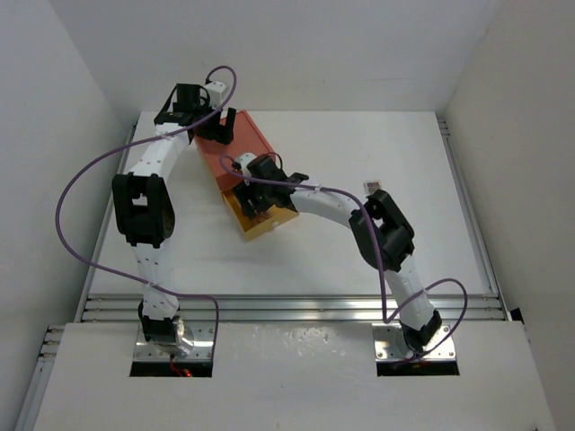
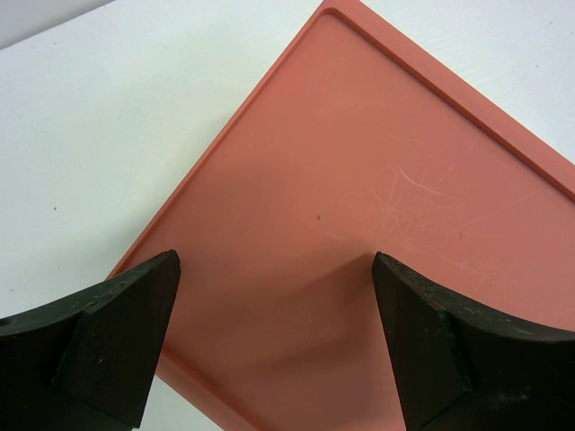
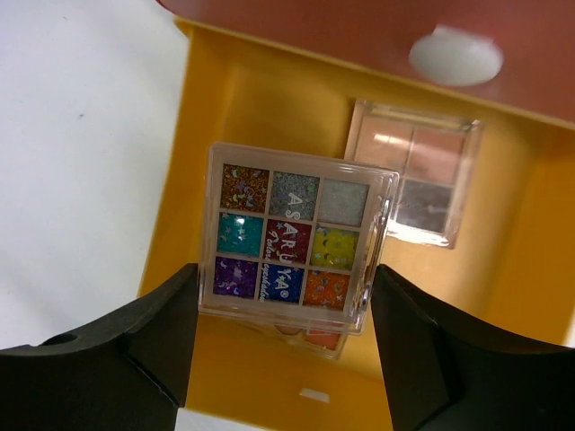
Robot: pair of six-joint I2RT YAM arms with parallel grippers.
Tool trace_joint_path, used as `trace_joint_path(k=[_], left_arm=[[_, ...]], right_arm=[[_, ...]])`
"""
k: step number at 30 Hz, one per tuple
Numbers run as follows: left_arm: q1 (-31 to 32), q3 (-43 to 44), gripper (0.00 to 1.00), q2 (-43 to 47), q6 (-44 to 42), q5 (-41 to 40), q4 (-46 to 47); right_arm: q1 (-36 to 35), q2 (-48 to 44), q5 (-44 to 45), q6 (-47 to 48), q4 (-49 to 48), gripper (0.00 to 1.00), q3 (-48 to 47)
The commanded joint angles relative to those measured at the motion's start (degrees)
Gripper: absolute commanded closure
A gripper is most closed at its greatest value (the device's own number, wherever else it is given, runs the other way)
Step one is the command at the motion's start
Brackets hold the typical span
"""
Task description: Organize the makeup
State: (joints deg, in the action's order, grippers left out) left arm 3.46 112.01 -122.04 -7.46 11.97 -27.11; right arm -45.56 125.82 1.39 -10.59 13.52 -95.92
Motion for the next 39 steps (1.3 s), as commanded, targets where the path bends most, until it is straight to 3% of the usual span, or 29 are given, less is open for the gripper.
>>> trace_joint_path(k=[1,5,10,12,15,21,25,29,30,33,39], left_arm=[[-1.09,1.29,0.06,-1.45,-1.06,-1.42,-2.68],[-1.09,1.29,0.06,-1.45,-1.06,-1.42,-2.68],[-1.09,1.29,0.06,-1.45,-1.06,-1.42,-2.68],[-1.09,1.29,0.06,-1.45,-1.58,-1.42,-2.68],[-1.09,1.89,0.06,-1.45,-1.59,-1.42,-2.68],[-1.09,1.9,0.06,-1.45,-1.59,-1.42,-2.68],[-1.09,1.9,0.06,-1.45,-1.59,-1.42,-2.68],[-1.09,1.9,0.06,-1.45,-1.59,-0.8,-2.68],[-1.09,1.9,0.06,-1.45,-1.59,-0.8,-2.68],[-1.09,2.43,0.06,-1.45,-1.59,-0.8,-2.68],[-1.09,2.43,0.06,-1.45,-1.59,-0.8,-2.68]], right_arm=[[-0.49,1.44,-0.95,-4.87,-0.69,0.77,-3.83],[-0.32,3.11,-0.42,-5.15,-0.42,0.64,-4.01],[-0.23,3.03,0.45,-3.56,-0.33,0.24,-4.63],[-0.23,2.24,2.2,-1.98,-0.42,0.17,-4.89],[-0.23,0.66,4.32,-0.05,-0.86,0.11,-4.98],[-0.06,-4.34,6.24,2.58,-0.95,0.11,-4.02],[3.63,-13.73,11.07,2.42,-0.17,0.11,1.69],[17.29,-17.89,12.5,-0.84,7.64,0.1,7.15],[19.44,-17.45,11.98,-0.66,14.97,0.08,6.54],[26.81,-13.69,9.96,1.7,23.53,0.05,5.04],[35.61,-8.4,6.79,4.17,26.56,0.02,7.59]])
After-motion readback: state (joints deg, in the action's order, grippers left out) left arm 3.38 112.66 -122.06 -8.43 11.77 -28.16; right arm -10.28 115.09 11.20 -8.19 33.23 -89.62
